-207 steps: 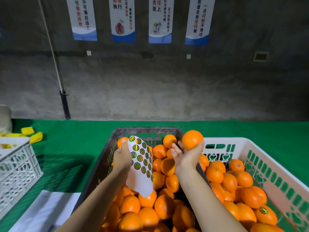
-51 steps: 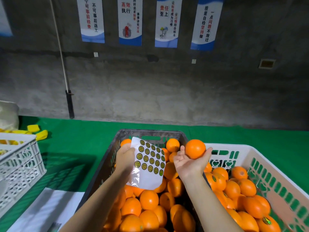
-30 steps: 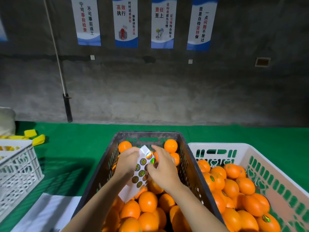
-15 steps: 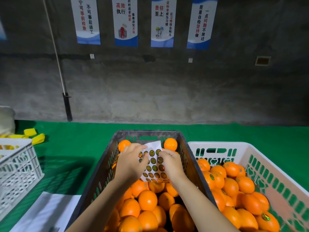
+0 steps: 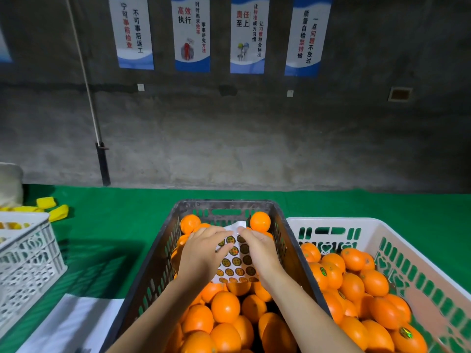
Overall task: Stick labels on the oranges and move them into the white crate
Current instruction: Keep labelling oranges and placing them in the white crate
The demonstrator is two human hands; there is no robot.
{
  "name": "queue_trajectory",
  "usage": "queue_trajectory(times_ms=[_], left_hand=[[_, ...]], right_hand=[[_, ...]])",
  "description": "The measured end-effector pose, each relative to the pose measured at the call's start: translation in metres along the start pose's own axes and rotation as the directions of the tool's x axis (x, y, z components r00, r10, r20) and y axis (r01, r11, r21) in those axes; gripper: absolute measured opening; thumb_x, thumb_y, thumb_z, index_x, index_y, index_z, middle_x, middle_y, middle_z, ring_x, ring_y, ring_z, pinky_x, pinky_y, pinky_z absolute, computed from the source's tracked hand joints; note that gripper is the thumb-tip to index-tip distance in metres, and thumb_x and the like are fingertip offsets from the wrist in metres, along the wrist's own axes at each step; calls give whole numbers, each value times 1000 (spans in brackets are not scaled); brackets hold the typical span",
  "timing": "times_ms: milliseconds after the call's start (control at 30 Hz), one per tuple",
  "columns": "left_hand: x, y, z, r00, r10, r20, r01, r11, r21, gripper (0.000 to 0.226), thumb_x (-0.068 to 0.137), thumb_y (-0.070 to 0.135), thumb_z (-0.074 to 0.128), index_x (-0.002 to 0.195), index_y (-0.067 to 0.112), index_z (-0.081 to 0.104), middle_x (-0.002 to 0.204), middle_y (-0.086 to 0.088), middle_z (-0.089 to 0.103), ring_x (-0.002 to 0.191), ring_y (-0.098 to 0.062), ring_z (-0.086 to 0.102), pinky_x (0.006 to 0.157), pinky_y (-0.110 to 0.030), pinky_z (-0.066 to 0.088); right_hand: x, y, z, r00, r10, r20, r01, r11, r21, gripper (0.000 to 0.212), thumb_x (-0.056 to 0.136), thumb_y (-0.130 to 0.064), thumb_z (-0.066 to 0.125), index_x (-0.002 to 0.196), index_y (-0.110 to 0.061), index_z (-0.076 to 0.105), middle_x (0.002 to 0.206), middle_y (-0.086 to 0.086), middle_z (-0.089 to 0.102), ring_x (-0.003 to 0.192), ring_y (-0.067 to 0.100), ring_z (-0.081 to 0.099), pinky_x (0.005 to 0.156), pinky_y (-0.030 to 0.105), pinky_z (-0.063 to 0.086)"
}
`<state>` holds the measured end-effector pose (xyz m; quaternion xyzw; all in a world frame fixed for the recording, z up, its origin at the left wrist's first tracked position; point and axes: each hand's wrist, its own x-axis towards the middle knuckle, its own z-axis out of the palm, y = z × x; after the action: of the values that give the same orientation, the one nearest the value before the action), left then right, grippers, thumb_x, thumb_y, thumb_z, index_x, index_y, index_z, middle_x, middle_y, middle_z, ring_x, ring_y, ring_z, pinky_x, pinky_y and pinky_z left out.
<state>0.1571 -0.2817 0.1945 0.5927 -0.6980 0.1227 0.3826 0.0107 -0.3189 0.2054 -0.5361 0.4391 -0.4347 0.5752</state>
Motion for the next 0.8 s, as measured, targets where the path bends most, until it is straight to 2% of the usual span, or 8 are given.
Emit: queue_trajectory(times_ms=[167,267,333,400,533,600,667,800], left_hand=[[-1,1,0,998,34,-44,-34,999,1,19,80,21,82,98,19,77,99,5,73,90,-18,68,75,-31,50],[-1,2,-1,999,37,-39,-40,998,-58,9,82,20,79,87,20,72,94,8,69,87,-14,65,70,-30,53],[-1,1,-1,1000,-5,-16,3,997,-83,13,86,26,75,96,20,69,97,8,66,90,-13,61,74,-31,51],[-2,-2,1,1000,-16,13,17,997,-77,23,88,29,72,109,20,69,106,6,66,99,-15,59,82,-30,49],[-2,-1,2,1000,12,22,-11,999,-37,18,89,29,71,103,19,73,107,4,68,101,-18,60,83,-26,43],[-1,0,1,1000,-1,11,2,999,-42,16,88,27,72,101,17,74,105,3,70,99,-18,63,82,-29,46],[0,0,0,1000,12,-12,-12,1000,-24,16,85,23,77,100,17,76,102,3,73,95,-18,68,78,-33,51],[-4,2,1,995,87,-53,-86,996,36,22,76,19,85,97,17,79,98,4,76,90,-17,72,72,-32,52]], right_hand=[[2,1,-2,999,12,-42,-11,999,32,39,95,-32,60,93,7,66,89,27,70,77,27,67,70,34,52],[0,0,0,996,44,-78,-42,999,32,32,94,-31,61,82,-1,61,78,18,64,71,19,60,68,32,46],[-1,-1,-1,995,65,-80,-61,997,46,24,93,-29,62,82,-7,61,78,18,62,70,18,59,67,31,45],[-1,-1,-2,994,80,-76,-77,996,42,25,92,-27,62,81,-4,61,82,27,62,74,20,59,69,33,46],[1,1,-2,995,68,-72,-70,997,-31,34,89,-30,64,69,-14,42,75,14,47,75,23,47,68,36,37],[3,3,-2,993,87,-77,-89,996,-29,34,88,-31,66,66,-12,49,72,9,60,76,22,56,69,35,42],[4,2,-3,987,146,-70,-145,989,24,28,89,-33,66,77,-8,68,79,2,76,84,21,68,73,34,49],[3,3,-6,964,265,18,-265,956,128,28,91,-35,62,96,-11,77,89,9,78,88,27,74,79,38,56]])
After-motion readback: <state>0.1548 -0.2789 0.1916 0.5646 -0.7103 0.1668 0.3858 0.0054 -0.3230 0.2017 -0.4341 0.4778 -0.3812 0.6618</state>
